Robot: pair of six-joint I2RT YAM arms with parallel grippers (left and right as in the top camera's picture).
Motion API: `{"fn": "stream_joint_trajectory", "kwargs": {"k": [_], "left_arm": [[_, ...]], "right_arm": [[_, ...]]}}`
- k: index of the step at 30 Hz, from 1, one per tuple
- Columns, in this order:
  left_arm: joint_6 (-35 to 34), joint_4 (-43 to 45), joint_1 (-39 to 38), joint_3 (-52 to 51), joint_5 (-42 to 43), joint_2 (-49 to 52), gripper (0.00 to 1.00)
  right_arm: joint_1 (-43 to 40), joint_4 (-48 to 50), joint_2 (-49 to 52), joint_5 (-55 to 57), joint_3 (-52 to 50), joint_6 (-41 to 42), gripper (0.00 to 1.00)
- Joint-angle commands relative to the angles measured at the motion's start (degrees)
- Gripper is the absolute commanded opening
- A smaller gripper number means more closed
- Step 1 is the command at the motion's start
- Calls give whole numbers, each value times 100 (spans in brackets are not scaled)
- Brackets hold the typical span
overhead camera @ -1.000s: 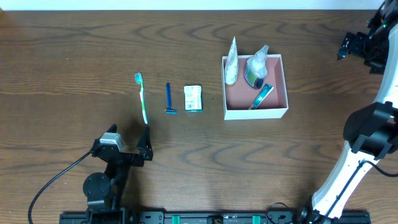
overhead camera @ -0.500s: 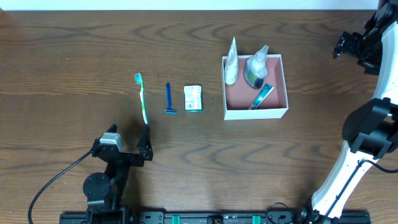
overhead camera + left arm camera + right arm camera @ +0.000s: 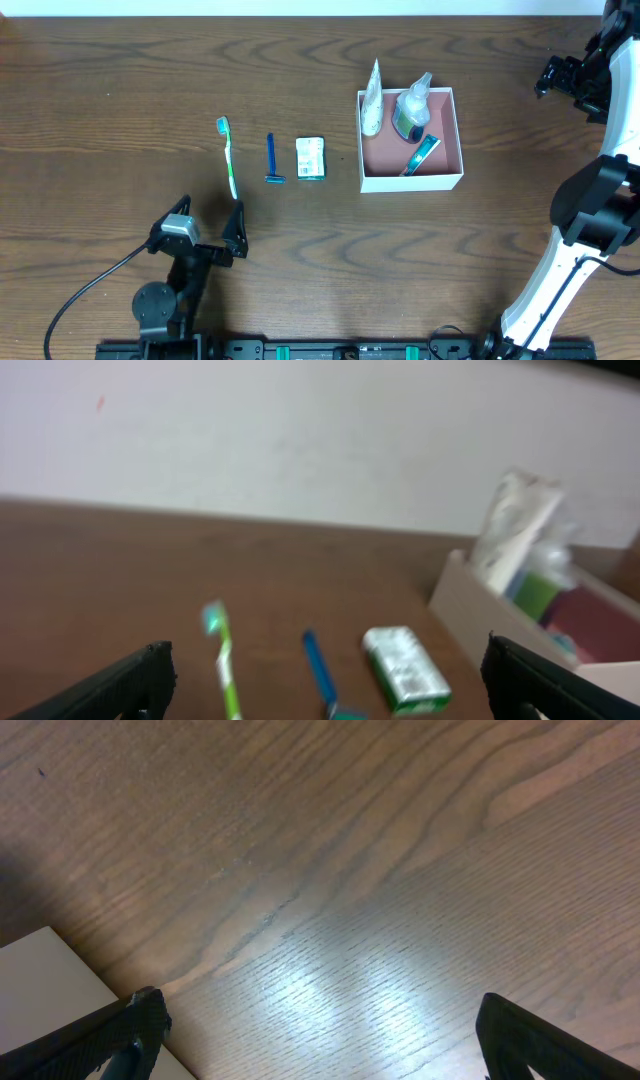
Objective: Pack container
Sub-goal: 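Reach the left gripper forward and grasp the green soap box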
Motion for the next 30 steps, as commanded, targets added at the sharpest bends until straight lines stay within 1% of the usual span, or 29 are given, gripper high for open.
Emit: {"fn": "stream_joint_trajectory", "kwargs": {"k": [1, 3, 5, 7, 9, 11, 12, 14, 15, 16, 17, 18, 19, 20, 22, 24, 25, 27, 30], "left_arm": [[-70, 227, 17, 173, 529, 114, 98], [-68, 197, 17, 424, 529, 332, 98], [-39, 11, 17, 874, 529, 789, 98], [160, -516, 17, 1561, 529, 1534, 98], [544, -1333, 17, 2417, 664, 2439, 98], [1115, -2063, 17, 3355, 1414, 3447, 98], [1163, -2253, 17, 3700, 1694, 3845, 98], [949, -2334, 17, 4251, 2162, 4559, 98], [949, -2229, 15, 4450, 2472, 4872, 98], [944, -2122, -11, 4603, 2612, 5121, 98], [944, -2124, -76, 4774, 2573, 5351, 98], [933, -2310, -192, 5021, 2249, 5611, 98], [890, -2566, -337, 5272, 1746, 5823, 98], [800, -2903, -527, 5554, 1058, 6039, 98], [684, -3886, -1130, 6384, -778, 6642, 98], [686, -4339, -1541, 6898, -1617, 7077, 98], [688, -4452, -1731, 7099, -1797, 7283, 98], [684, -4382, -2063, 7294, -1749, 7619, 98], [660, -4166, -2422, 7263, -1749, 8002, 98]], "right_arm": [[17, 7, 0, 83, -24, 94, 99], [17, 7, 0, 83, -24, 94, 99], [17, 7, 0, 83, -24, 94, 99], [17, 7, 0, 83, -24, 94, 99], [17, 7, 0, 83, -24, 94, 99], [17, 7, 0, 83, -24, 94, 99], [17, 7, 0, 83, -24, 94, 99], [17, 7, 0, 83, -24, 94, 99], [17, 7, 0, 83, -24, 94, 99], [17, 7, 0, 83, -24, 94, 99], [17, 7, 0, 83, -24, 94, 99], [17, 7, 0, 83, -24, 94, 99], [17, 7, -2, 83, -24, 94, 99], [17, 7, 0, 83, -24, 94, 99], [17, 7, 0, 83, -24, 94, 99], [17, 7, 0, 83, -24, 94, 99], [17, 7, 0, 83, -24, 94, 99], [17, 7, 0, 83, -24, 94, 99], [17, 7, 0, 83, -24, 94, 99]]}}
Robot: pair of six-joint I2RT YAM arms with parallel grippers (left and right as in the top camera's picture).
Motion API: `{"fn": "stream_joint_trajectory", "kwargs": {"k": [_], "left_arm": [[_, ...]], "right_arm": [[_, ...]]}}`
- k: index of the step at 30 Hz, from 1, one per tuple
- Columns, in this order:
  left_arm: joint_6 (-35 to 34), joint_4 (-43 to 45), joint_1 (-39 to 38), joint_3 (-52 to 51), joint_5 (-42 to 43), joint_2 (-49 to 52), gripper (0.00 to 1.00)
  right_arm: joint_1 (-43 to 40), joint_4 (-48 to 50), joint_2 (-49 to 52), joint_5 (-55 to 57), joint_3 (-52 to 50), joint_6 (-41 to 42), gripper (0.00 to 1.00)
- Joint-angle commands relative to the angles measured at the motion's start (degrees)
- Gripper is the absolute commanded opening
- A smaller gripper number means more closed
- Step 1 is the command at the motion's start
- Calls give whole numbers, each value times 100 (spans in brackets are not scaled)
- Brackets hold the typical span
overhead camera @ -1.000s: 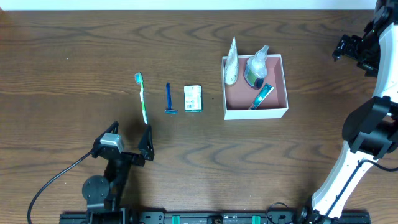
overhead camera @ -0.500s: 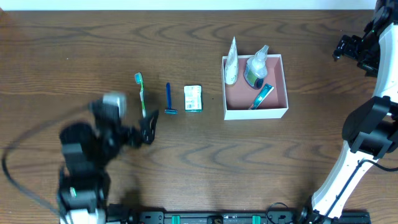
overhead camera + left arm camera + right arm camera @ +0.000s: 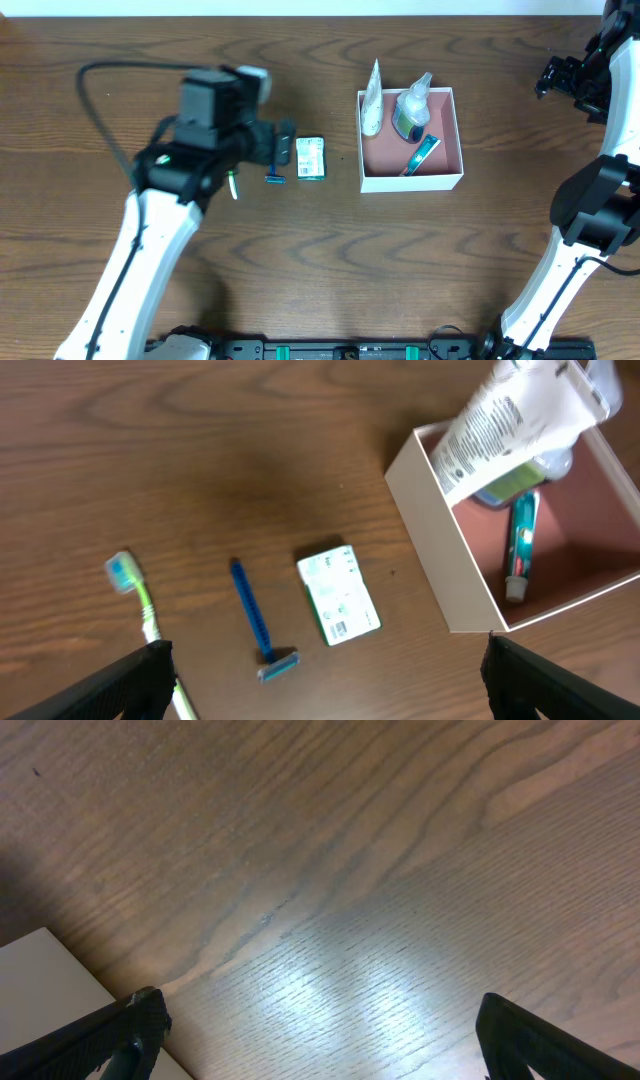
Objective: Pack container
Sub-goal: 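Reach the left gripper forward and grasp the green soap box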
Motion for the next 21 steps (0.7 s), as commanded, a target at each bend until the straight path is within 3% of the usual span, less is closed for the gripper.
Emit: {"fn": "stream_joint_trajectory", "kwargs": {"k": [1, 7, 14, 21], "left_arm": [[-92, 101, -337, 66, -627, 435, 98], [-994, 13, -470, 81, -1056, 1419, 98], [-1034, -107, -470, 426, -997, 2227, 98], [-1051, -1086, -472, 1668, -916, 2944, 98]], "right_arm": [[17, 4, -2, 57, -15, 90, 99], [17, 4, 0, 57, -15, 90, 99], [17, 4, 0, 57, -15, 90, 99], [17, 4, 0, 57, -15, 90, 99]]}}
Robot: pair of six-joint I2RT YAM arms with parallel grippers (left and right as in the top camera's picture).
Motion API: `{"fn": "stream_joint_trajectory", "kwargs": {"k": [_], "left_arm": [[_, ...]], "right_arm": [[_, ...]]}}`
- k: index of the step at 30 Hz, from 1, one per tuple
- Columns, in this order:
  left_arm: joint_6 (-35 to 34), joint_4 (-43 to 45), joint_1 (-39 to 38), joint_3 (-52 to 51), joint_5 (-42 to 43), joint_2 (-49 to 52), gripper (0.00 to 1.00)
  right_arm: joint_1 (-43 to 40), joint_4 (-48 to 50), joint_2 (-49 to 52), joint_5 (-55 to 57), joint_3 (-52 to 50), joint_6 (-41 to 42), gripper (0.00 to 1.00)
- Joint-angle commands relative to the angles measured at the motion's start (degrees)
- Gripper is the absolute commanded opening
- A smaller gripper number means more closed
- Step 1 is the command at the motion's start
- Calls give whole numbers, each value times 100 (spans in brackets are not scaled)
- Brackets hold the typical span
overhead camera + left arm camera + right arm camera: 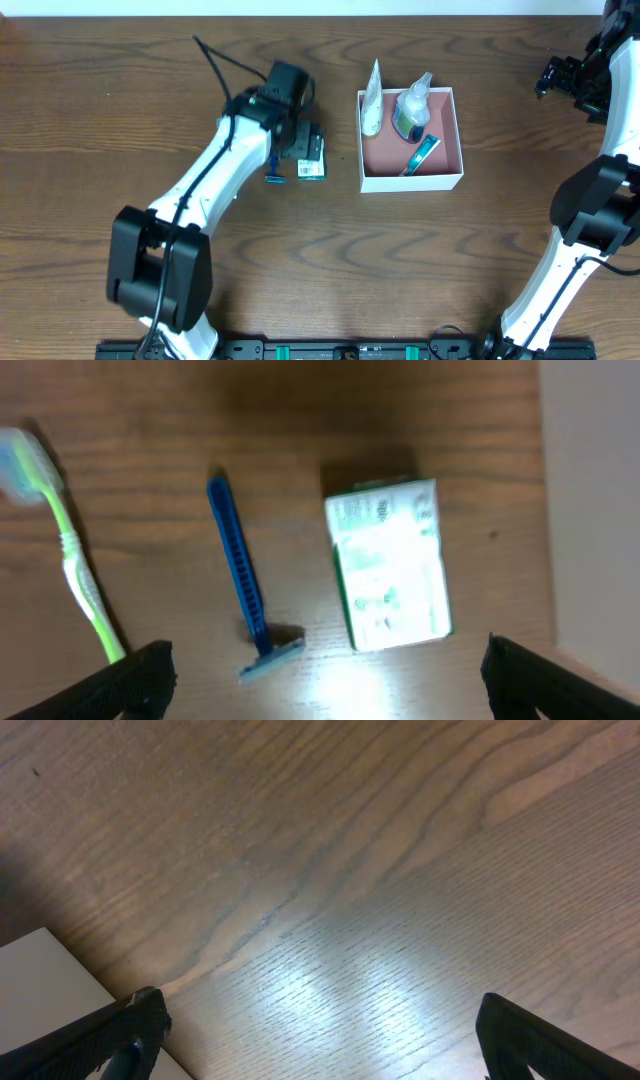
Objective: Pack container
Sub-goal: 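Reach the left gripper forward and grasp the green soap box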
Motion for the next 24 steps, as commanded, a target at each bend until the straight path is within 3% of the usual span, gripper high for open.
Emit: {"fn": "stream_joint_trajectory", "kwargs": {"k": [1, 13, 24], "left_arm": [[-92, -234, -7, 531, 22, 293, 98], [116, 17, -98, 557, 654, 828, 98], [-229, 35, -258, 555, 378, 1250, 98]], "right_arm": [[17, 4, 0, 57, -15, 90, 99], [17, 4, 0, 57, -15, 90, 99], [17, 4, 0, 57, -15, 90, 99]]}}
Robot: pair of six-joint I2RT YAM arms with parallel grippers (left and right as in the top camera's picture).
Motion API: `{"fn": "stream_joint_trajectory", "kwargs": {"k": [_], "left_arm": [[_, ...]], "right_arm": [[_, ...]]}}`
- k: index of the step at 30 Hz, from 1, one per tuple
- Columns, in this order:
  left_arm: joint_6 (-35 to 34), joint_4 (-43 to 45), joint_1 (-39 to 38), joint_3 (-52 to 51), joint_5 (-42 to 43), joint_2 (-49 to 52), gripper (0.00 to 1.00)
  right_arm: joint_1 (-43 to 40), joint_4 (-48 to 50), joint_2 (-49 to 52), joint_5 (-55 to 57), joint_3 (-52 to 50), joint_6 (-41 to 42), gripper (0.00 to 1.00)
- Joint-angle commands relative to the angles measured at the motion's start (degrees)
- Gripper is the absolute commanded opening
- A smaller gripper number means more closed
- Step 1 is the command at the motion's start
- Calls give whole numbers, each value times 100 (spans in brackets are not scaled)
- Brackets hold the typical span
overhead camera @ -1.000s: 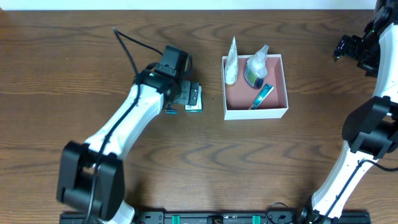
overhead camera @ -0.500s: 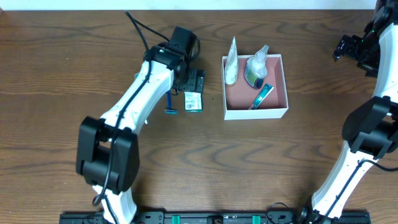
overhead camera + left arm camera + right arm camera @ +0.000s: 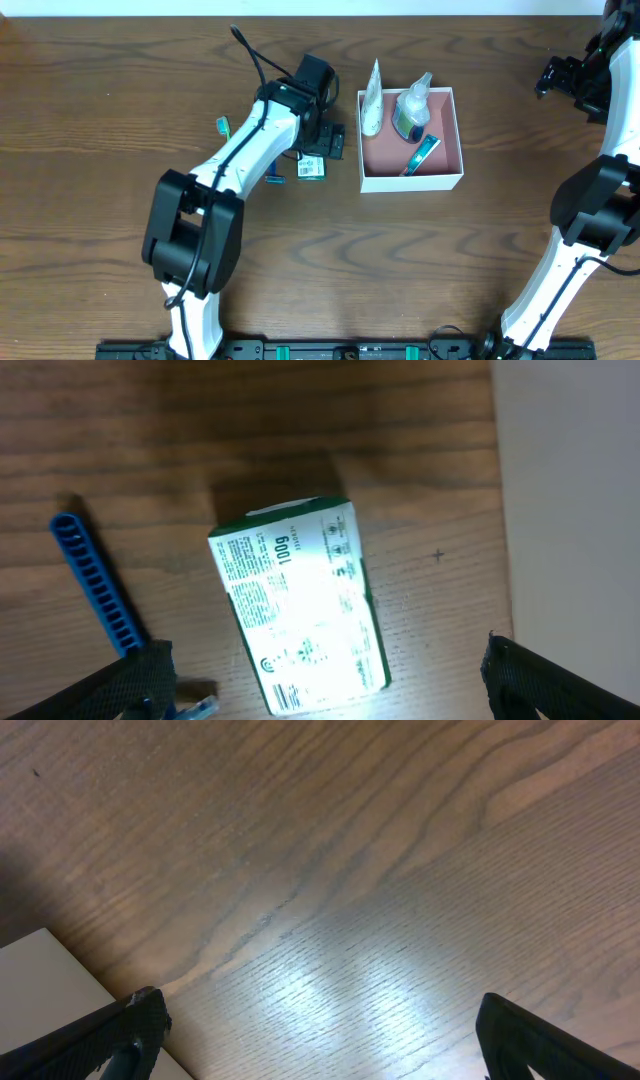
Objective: Pack container
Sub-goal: 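Reach the left gripper forward and grasp the green soap box, then carry the soap box right and lower it into the pink box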
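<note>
A green-and-white soap box (image 3: 298, 603) lies flat on the wooden table, just left of the white container's wall (image 3: 570, 510). My left gripper (image 3: 325, 685) hangs open over it, fingers astride its near end and touching nothing. Overhead, this gripper (image 3: 322, 140) covers most of the soap box (image 3: 311, 168). A blue razor (image 3: 100, 585) lies to the left, and a green toothbrush head (image 3: 222, 126) shows past the arm. The container (image 3: 412, 182) holds a white tube (image 3: 371, 100), a bottle (image 3: 410, 108) and a teal tube (image 3: 422, 155). My right gripper (image 3: 565, 80) is open, far right.
In the right wrist view the right gripper (image 3: 320, 1040) looks down on bare wood, with a pale corner (image 3: 45, 980) at the lower left. The left arm (image 3: 230, 165) stretches diagonally across the table's left half.
My left gripper has moved right and lower, from over the razor and soap box to just over the soap box beside the container. The right arm has not moved.
My left gripper first sat low at the front left, looking across the table. Then it was raised over the toothbrush, razor and soap box, then closer above razor and box. Now it is over the soap box. No item has moved.
</note>
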Motion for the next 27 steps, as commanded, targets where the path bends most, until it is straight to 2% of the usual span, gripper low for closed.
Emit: {"fn": "stream_joint_trajectory", "kwargs": {"k": [1, 27], "left_arm": [[-136, -31, 35, 46, -90, 240, 98], [-221, 76, 42, 22, -136, 800, 98]], "right_arm": [[17, 4, 0, 57, -15, 76, 99], [15, 4, 0, 57, -15, 76, 99]]}}
